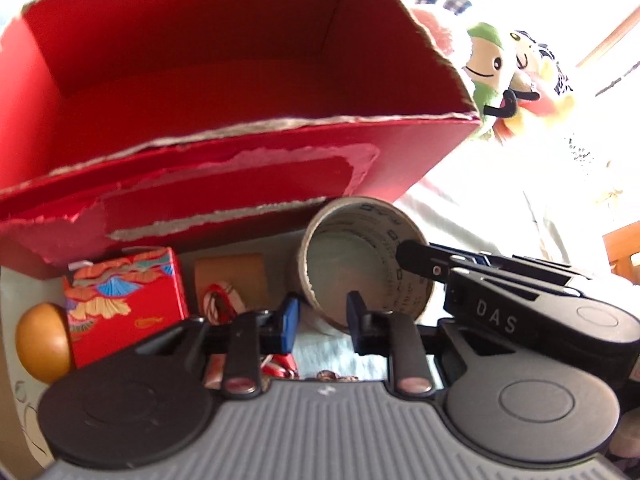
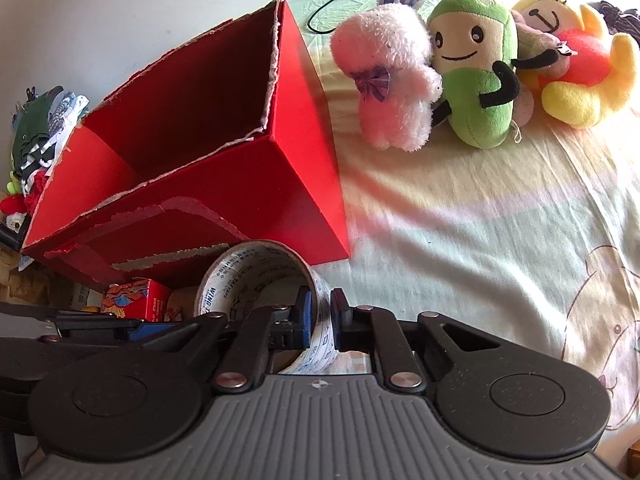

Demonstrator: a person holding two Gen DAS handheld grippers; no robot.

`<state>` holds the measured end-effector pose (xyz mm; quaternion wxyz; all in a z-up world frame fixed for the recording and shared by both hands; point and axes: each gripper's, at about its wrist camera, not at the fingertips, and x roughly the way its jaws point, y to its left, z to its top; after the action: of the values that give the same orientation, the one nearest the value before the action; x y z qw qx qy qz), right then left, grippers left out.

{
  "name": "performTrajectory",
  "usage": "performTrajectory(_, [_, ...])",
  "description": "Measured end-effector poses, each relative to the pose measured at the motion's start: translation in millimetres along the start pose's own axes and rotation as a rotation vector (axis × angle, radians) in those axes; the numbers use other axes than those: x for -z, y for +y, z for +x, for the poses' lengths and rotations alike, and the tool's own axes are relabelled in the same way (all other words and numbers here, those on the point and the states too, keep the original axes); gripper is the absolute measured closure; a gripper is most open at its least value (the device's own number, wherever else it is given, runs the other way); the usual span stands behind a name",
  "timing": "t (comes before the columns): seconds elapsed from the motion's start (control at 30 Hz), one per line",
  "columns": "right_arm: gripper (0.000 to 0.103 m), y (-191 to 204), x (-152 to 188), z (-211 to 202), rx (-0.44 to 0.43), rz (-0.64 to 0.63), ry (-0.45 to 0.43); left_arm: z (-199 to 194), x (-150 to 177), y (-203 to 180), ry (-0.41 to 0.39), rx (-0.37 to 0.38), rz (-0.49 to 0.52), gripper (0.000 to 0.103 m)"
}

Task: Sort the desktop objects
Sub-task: 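Carry the clear packing tape roll in the right tool toward the red box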

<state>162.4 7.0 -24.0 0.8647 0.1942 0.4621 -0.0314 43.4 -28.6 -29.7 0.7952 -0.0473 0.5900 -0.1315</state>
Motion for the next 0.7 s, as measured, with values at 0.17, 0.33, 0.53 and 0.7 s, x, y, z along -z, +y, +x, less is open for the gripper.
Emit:
performTrajectory(0.17, [0.092,-6,1,-10,0.005,0.021,-0.005,2,-4,-10,-0.015,0.010,0.032,0.085])
performTrajectory(0.33, [0.093,-12,8,-32,0.051,0.014,-0.042,-6,-5,-34,-0.042,0.021,0.139,0.085])
performTrajectory(0.53, [0.093,-21,9,-67,0.145,0.033,-0.133,-26,-7,-57,-0.102,0.101,0.255,0.086])
performTrajectory(0.7, [0.093,-21,3,-103,0.187,0.047,-0.284,-55,-14,-78,-0.219,0.140,0.353,0.087])
